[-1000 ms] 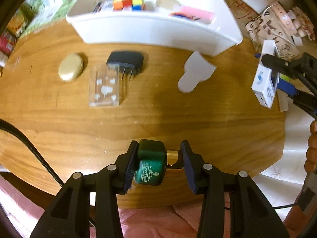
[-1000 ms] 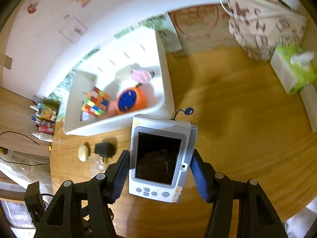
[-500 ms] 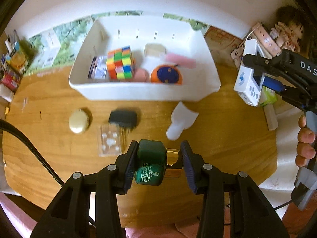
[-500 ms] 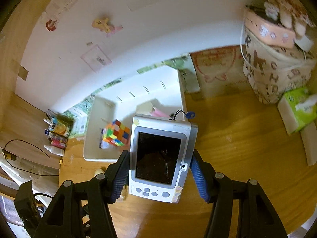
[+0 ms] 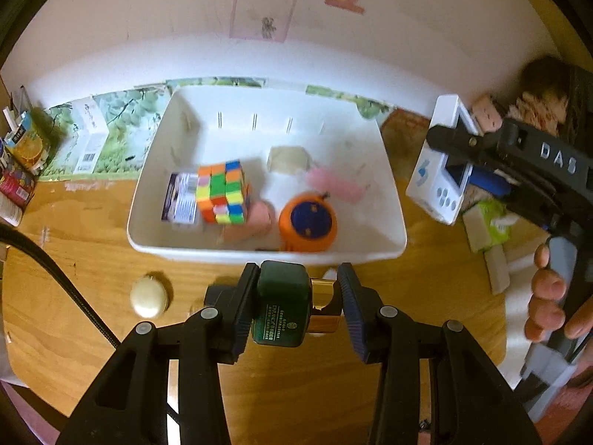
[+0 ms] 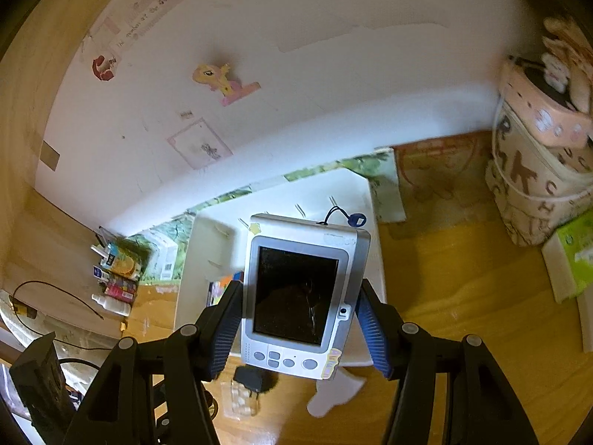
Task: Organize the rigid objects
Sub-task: 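Carry green jar over bin with left gripper while right gripper carries device there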
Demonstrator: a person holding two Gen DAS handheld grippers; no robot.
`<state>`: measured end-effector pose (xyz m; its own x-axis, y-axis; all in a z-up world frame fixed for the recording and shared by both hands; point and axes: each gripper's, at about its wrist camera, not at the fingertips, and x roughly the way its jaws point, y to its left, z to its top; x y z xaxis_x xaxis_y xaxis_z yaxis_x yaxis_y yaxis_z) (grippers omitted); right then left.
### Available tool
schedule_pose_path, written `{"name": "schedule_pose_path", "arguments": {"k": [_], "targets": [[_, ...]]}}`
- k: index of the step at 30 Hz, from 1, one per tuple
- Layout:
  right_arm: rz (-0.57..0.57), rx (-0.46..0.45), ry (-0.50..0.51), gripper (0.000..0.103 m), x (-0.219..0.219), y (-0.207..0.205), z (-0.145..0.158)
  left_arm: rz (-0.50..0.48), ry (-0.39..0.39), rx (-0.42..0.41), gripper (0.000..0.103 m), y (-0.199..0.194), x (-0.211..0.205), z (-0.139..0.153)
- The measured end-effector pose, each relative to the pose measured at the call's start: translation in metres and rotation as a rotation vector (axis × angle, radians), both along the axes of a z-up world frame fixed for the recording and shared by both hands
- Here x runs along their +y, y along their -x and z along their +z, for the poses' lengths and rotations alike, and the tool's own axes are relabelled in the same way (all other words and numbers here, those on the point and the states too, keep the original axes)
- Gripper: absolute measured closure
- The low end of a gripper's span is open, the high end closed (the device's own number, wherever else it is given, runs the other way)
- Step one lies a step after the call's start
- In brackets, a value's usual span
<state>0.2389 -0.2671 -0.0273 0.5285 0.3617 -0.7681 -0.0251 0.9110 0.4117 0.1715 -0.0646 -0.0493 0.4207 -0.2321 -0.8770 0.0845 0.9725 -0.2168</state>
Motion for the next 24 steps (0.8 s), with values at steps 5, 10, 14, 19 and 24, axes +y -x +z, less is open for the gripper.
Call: {"name": "schedule_pose_path", "arguments": {"k": [5,10,14,19,24], "targets": [[0.019,-0.019,0.015,0.042,0.012,-0.017,-0.004,0.014,0.05,-0.031,0.056,-0.018,0.008,-0.001],[0.039,-0.011,0.043,0.042,0.025,-0.031,-0.017,0.028,0.089,-0.045,0.056,-0.035,0.016,-0.01],[0.048,0.028,0.045,0.042,0.03,-0.043,-0.034,0.059,0.114,-0.008,0.057,-0.049,0.023,-0.026],[0.05,0.072,0.048,0.042,0.031,-0.057,-0.051,0.083,0.111,0.037,0.056,-0.063,0.027,-0.046],[0.051,0.137,0.051,0.042,0.031,-0.069,-0.069,0.091,0.104,0.066,0.056,-0.075,0.029,-0.06]]}}
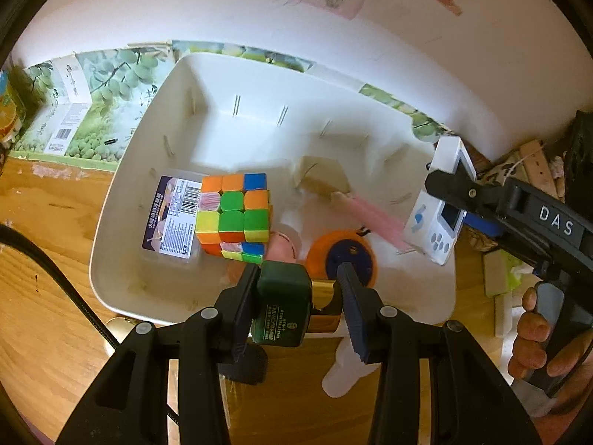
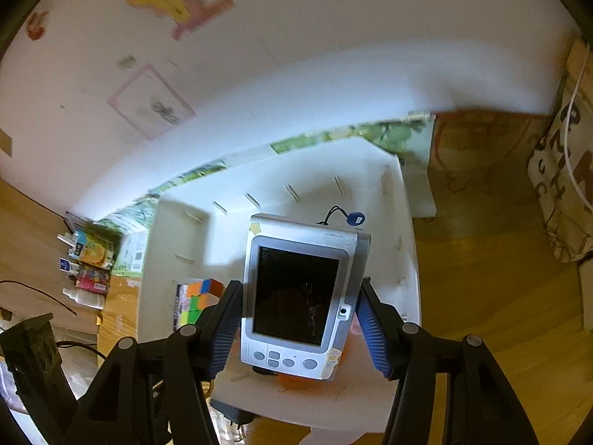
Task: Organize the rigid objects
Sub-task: 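Carry green jar over bin with left gripper while right gripper carries device there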
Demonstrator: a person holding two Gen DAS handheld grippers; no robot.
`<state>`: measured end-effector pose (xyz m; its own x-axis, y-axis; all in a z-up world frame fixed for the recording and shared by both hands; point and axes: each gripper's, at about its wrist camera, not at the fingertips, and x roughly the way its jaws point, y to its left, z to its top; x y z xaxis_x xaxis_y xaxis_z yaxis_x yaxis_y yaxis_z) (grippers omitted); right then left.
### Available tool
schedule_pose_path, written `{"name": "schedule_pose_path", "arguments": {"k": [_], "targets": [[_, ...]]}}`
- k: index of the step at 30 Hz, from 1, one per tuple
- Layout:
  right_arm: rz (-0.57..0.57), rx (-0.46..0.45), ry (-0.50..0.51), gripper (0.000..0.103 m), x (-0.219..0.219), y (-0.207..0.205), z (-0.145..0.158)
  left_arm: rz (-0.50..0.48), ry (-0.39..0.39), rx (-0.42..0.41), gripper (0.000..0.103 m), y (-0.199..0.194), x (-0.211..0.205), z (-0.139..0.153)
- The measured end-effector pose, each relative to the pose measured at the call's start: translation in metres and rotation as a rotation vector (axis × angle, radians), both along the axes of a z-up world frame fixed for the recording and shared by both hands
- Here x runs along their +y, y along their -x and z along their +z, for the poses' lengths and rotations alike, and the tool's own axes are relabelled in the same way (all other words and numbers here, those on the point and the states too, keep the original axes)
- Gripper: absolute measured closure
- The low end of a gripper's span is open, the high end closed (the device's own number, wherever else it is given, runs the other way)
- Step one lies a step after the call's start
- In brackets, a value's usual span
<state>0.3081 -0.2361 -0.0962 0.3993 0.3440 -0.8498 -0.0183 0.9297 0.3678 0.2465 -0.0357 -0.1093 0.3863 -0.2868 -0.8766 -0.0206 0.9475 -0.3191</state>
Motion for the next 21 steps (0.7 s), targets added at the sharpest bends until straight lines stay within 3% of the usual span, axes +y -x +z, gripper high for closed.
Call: {"name": "schedule_pose_path", "arguments": {"k": [12,19,21], "targets": [[0.005,0.128,-0.01,0.042,0.004,-0.011,-0.037,-0.024,-0.034,0.039,0.056,-0.013,-0.009,-0.022],[0.009,0.126,-0.03,0.04,0.003,-0.012,-0.038,-0.016,-0.059,0.076,0.056,-0.017,-0.01,-0.032],[0.017,0.106,-0.031,0.04,0.004,-0.013,-0.033,-0.012,-0.061,0.076,0.05,-0.017,-0.009,-0.032]]}}
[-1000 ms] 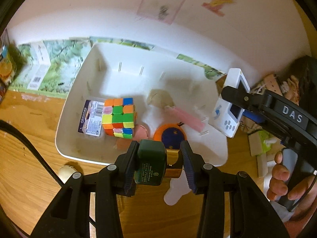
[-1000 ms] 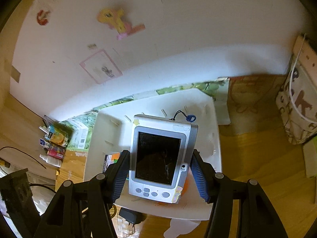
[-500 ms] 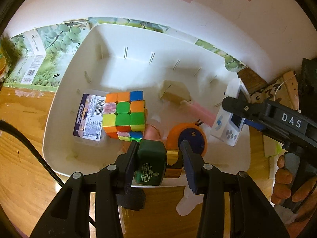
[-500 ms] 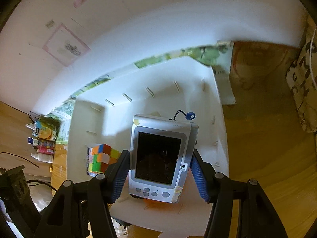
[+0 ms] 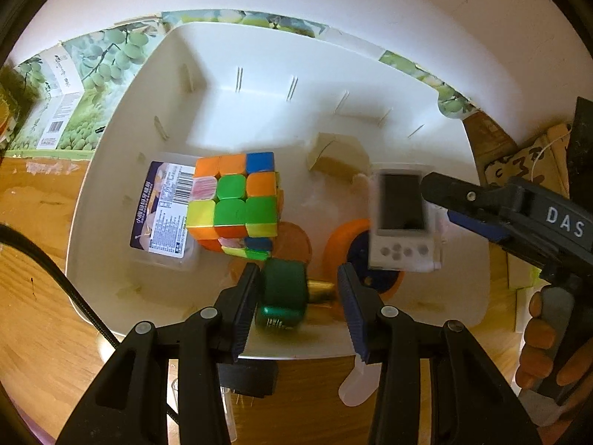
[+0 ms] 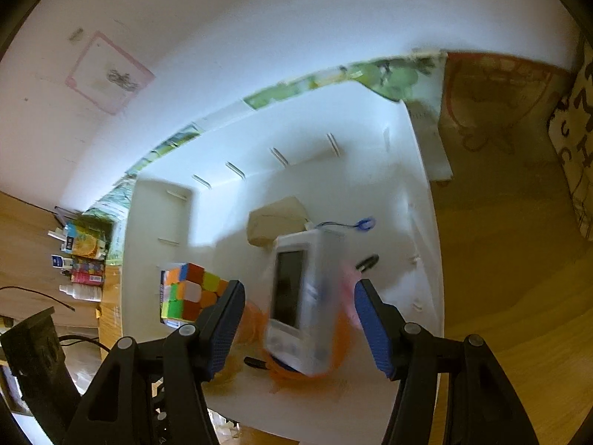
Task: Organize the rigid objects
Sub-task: 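Carry green jar over bin with left gripper while right gripper carries device there, then open left gripper releasing jar into bin while right gripper releases device there, then withdraw both grippers from the bin back toward the remaining items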
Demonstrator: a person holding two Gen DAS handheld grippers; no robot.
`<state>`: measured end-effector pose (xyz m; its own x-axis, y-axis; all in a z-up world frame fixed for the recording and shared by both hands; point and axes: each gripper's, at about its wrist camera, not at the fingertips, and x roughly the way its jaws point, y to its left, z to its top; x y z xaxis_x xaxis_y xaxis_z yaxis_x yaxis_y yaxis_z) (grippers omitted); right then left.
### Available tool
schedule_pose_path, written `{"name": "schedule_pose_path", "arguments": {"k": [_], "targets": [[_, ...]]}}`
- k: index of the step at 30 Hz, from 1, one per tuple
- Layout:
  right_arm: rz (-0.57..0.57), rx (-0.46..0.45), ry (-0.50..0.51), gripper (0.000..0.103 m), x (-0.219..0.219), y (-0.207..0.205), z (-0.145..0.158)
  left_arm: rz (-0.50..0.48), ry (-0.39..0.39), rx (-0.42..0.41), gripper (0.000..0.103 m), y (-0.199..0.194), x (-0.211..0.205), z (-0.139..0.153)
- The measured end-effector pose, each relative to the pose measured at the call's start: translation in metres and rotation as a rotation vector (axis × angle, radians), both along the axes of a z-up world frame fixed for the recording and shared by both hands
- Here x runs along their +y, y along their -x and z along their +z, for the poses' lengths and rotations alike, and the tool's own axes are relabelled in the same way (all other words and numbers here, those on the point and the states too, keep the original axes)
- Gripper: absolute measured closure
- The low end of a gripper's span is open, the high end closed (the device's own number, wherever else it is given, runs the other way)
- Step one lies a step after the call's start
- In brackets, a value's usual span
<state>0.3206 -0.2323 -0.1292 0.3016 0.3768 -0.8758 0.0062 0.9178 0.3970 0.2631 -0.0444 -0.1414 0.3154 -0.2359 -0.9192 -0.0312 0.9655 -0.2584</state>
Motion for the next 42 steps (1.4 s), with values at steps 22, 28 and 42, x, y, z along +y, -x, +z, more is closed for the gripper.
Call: {"name": "schedule_pose_path", "arguments": {"k": [22,28,42], "targets": [[0.021,-0.096,-0.057,0.025,-0.009,0.05,0.039,0.097,-0.014,-0.247,0.028,0.055,0.016,0.059],[0.011,-0.151,-0.089,0.022,-0.016,0.077,0.053,0.135,-0.029,-0.364,0.028,0.09,0.024,0.082],[0.004,-0.208,-0.144,0.022,-0.024,0.137,0.055,0.197,-0.085,-0.452,0.028,0.168,0.037,0.092]]}}
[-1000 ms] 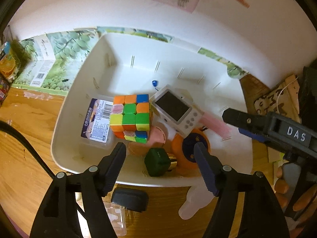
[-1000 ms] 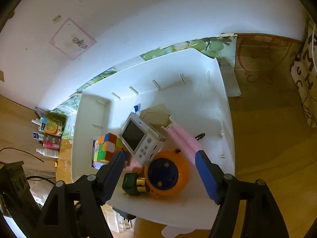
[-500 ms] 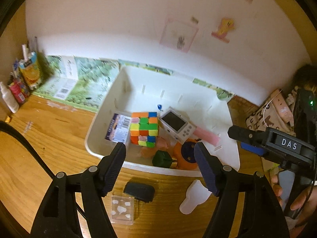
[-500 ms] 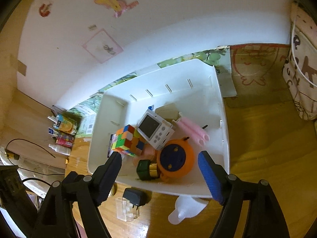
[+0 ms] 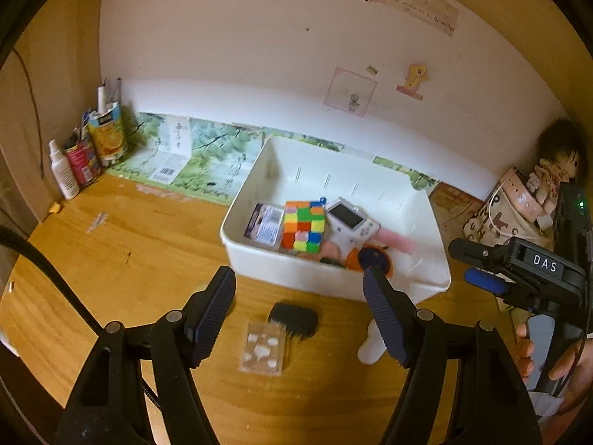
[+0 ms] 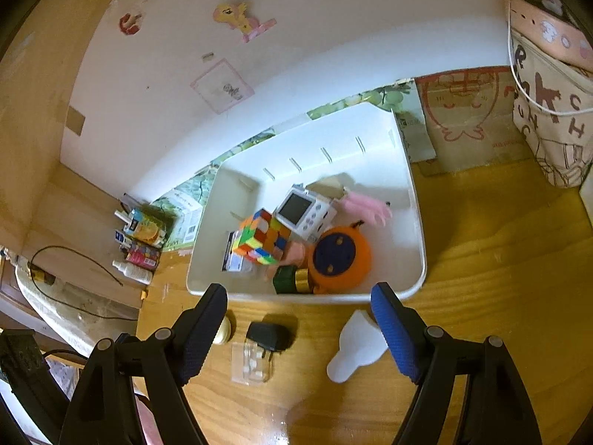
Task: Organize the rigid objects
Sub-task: 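Withdraw both grippers from the bin back toward the remaining items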
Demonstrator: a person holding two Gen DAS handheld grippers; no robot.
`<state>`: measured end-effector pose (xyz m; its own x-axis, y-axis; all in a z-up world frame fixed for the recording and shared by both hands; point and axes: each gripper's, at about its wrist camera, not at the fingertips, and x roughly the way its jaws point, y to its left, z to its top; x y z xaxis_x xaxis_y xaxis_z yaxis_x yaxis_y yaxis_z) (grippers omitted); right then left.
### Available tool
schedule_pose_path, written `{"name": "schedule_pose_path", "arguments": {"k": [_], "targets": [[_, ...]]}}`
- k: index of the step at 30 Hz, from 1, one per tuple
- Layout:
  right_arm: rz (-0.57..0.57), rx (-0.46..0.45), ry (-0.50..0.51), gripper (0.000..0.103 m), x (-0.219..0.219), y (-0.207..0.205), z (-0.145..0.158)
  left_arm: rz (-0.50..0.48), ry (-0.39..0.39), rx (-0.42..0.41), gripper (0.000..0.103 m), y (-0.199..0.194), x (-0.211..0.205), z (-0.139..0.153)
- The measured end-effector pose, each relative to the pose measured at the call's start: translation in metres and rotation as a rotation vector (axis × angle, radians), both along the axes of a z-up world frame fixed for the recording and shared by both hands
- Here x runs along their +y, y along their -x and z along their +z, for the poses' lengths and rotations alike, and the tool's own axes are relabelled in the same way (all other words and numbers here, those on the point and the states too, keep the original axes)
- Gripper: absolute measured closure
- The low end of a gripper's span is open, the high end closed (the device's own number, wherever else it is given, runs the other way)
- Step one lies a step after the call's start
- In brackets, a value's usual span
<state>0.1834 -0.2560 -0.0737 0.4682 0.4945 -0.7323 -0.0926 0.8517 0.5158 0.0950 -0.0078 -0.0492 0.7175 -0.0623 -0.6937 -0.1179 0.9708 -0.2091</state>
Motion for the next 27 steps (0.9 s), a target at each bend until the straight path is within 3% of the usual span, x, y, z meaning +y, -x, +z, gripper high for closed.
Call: {"name": "schedule_pose_path", "arguments": {"k": [4,15,27], "targets": [[0.021,-0.028,0.056,0.022,0.006,0.018,-0.005,0.033,-0.018,0.03,0.028,0.014,0.002,-0.009],[0.041,-0.083,0.071,0.022,0.02,0.053,-0.025,0.088,0.001,0.091,0.028,0.041,0.023,-0.035],[0.039,-0.223,0.145,0.022,0.055,0.087,-0.031,-0.022,-0.011,0.15,0.024,0.032,0.05,-0.041]]}}
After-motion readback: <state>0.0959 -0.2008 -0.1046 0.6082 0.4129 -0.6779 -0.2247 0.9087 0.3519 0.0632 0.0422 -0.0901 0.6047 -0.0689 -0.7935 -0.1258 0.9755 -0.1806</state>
